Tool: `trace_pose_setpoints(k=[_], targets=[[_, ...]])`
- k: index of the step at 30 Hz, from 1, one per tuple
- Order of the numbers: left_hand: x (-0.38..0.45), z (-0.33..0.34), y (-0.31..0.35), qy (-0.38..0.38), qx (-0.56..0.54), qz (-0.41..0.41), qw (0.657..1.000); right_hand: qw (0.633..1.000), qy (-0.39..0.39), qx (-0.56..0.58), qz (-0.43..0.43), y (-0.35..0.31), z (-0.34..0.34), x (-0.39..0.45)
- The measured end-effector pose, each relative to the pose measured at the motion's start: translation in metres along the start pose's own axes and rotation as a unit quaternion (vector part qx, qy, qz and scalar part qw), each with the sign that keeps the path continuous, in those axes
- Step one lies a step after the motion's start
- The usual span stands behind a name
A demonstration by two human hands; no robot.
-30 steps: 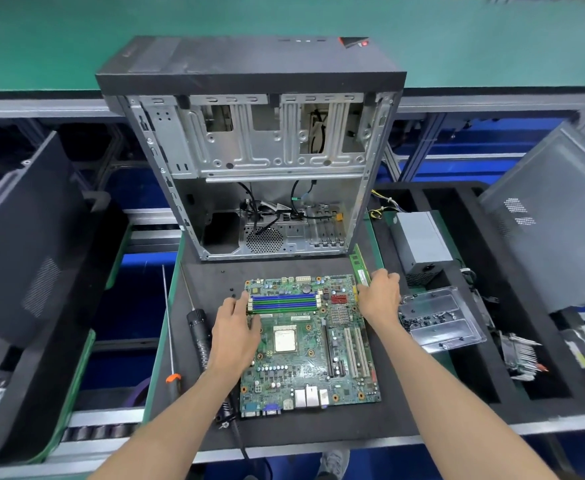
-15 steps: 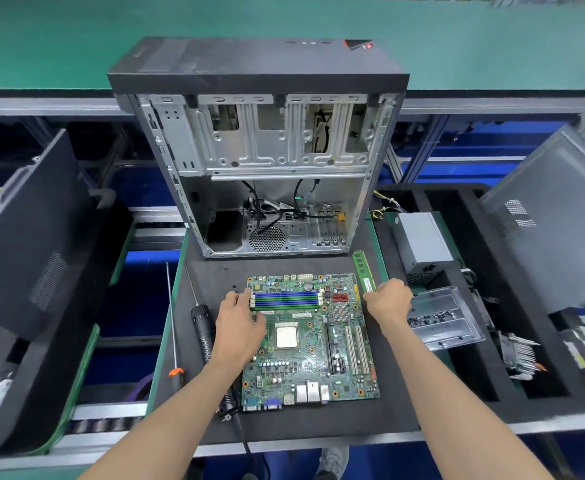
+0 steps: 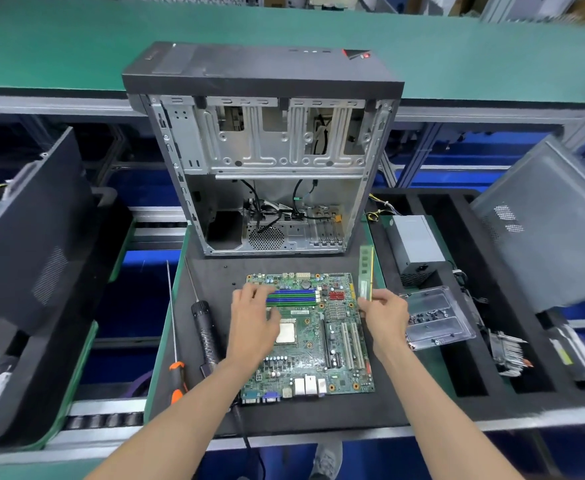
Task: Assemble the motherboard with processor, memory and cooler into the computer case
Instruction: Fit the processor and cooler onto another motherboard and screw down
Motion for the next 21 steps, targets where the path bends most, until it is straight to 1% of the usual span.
trace_pose_setpoints(k=[3,5,7,10,13,16,18,21], targets=[[0.001,0.016,0.019,-0.086,-0.110,-0.021,0.990,0.989,-0.088,0.119,0.000,-0.006,0.027,-0.021],[0.004,0.021,0.028,-0.117,-0.211,-0.063,0.968,0.977,-0.133,0.165,0.010,-0.010,0.047,-0.034],[0.009,0.019,0.031,-0.110,-0.276,-0.091,0.950,0.967,-0.162,0.196,0.027,-0.012,0.064,-0.043],[0.018,0.009,0.022,-0.085,-0.320,-0.113,0.937,0.958,-0.195,0.204,0.044,-0.015,0.079,-0.048],[0.026,-0.002,0.006,-0.064,-0.324,-0.123,0.936,0.954,-0.237,0.177,0.039,-0.020,0.087,-0.050],[0.033,-0.017,-0.013,-0.026,-0.279,-0.133,0.951,0.957,-0.213,0.198,0.015,-0.027,0.078,-0.039],[0.039,-0.027,-0.024,0.001,-0.244,-0.133,0.961,0.966,-0.201,0.157,-0.041,-0.033,0.068,-0.029],[0.048,-0.035,-0.032,0.006,-0.211,-0.124,0.970,0.966,-0.214,0.025,-0.145,-0.043,0.067,-0.023]])
Point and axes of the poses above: each hand's wrist, its own x-axis towards the middle knuckle, its own z-axis out of the palm, y = z × x, the point moved 6 cm from there along x, towards the middle knuckle, and after that the axes turned 1 degree about -z, right-handed, at the moved point
